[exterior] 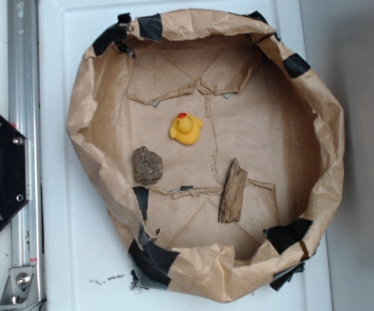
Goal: Grab the yellow duck.
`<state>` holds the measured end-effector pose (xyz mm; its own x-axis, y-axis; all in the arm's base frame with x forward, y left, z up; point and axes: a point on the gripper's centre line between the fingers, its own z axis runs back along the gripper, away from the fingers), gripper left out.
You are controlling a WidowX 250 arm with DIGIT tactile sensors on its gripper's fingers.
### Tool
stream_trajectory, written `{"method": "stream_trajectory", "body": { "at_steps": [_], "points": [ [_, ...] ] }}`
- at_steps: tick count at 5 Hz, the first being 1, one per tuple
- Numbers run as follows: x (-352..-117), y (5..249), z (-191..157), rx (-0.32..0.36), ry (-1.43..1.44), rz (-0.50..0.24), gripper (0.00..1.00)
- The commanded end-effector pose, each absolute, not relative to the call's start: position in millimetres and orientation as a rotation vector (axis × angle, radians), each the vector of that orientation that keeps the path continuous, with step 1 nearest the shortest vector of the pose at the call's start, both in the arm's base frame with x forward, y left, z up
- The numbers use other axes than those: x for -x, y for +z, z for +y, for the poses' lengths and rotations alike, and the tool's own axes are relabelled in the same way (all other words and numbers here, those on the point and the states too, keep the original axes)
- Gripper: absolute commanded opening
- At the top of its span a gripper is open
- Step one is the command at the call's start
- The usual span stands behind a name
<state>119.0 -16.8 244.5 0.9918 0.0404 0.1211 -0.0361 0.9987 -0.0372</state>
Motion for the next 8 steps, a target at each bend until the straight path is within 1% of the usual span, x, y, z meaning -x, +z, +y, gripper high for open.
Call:
{"method": "stream_trajectory", "body": {
  "at_steps": [1, 2, 3, 4, 5, 6, 7, 8],
  "points": [
    [-119, 244, -17, 0.035, 0.038, -0.122, 1.00],
    [-169, 236, -3, -0.041, 0.217, -0.092, 1.00],
    [-213, 224, 1, 0.052, 0.124, -0.149, 1.00],
    [-234, 188, 0, 0.077, 0.080, -0.210, 1.00],
    [-246, 143, 9, 0.090, 0.075, -0.233, 1.00],
    [-256, 102, 13, 0.075, 0.076, -0.193, 1.00],
    [-258, 86, 18, 0.056, 0.064, -0.179, 1.00],
    [-260, 79, 35, 0.013, 0.056, -0.183, 1.00]
  ]
}}
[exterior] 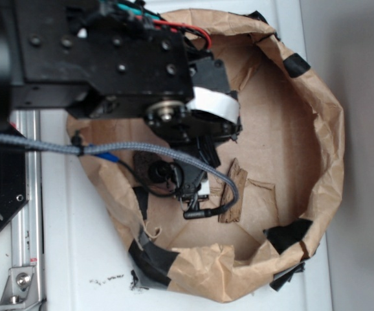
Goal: Grab the yellow duck.
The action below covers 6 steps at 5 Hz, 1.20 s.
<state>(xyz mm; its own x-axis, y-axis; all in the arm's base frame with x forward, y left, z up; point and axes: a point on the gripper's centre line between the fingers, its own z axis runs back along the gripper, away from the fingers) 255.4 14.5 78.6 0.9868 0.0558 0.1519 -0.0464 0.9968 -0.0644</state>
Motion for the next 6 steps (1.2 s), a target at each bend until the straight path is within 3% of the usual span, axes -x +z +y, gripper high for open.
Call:
{"method": "stream_trajectory", "body": {
  "at_steps": [1, 3, 6],
  "points": [
    [-254, 79, 51, -0.009, 0.057, -0.185, 1.00],
    [-247, 73, 51, -0.011, 0.047, -0.172, 1.00],
    [-259, 60, 49, 0.001, 0.104, -0.212, 1.00]
  ]
}}
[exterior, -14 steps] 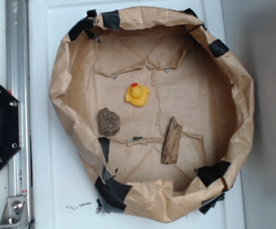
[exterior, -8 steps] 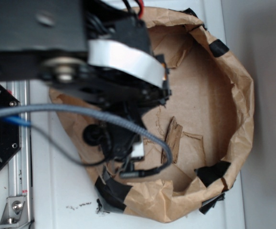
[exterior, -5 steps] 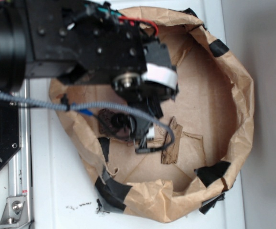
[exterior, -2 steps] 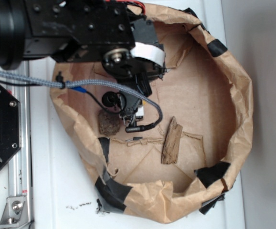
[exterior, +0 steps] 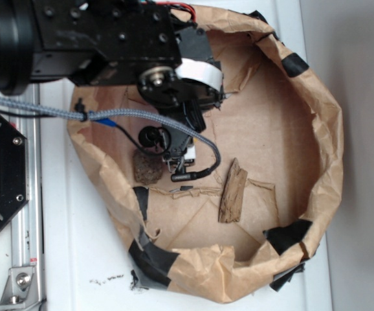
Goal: Grab the yellow duck.
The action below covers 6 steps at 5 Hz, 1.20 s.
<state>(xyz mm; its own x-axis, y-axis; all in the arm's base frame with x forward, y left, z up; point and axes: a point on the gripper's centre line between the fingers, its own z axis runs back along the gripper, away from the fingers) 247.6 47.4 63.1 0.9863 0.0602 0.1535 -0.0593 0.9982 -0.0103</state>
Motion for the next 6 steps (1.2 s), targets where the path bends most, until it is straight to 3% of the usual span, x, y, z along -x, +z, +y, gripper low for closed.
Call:
{"method": "stream_trajectory", "body": {
  "at_steps": [1, 2, 6],
  "points": [
    [-263.1, 49.3, 55.2, -0.020, 0.122, -0.165, 1.00],
    [-262.1, 45.3, 56.4, -0.110, 0.179, -0.107, 0.00],
    [-260.3, 44.2, 58.4, -0.062, 0.179, -0.111, 0.00]
  ]
}}
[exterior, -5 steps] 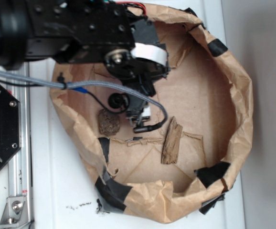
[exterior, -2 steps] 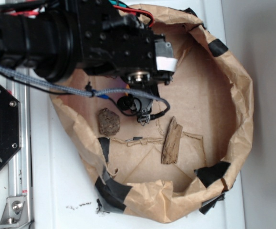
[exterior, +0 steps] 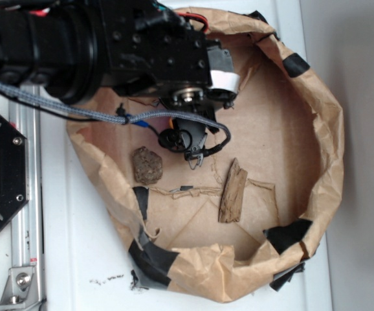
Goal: Grab the yellow duck.
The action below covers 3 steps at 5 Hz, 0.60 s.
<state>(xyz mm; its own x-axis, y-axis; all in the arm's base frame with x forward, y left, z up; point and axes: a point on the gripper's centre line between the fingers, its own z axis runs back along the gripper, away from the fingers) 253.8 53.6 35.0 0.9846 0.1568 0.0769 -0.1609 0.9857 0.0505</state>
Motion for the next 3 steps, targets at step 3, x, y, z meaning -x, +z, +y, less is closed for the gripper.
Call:
{"method": "stream_trajectory", "body": {
  "at_steps": [3],
  "points": [
    [-263, 154, 29, -0.098, 0.071, -0.227, 0.00]
  ]
}}
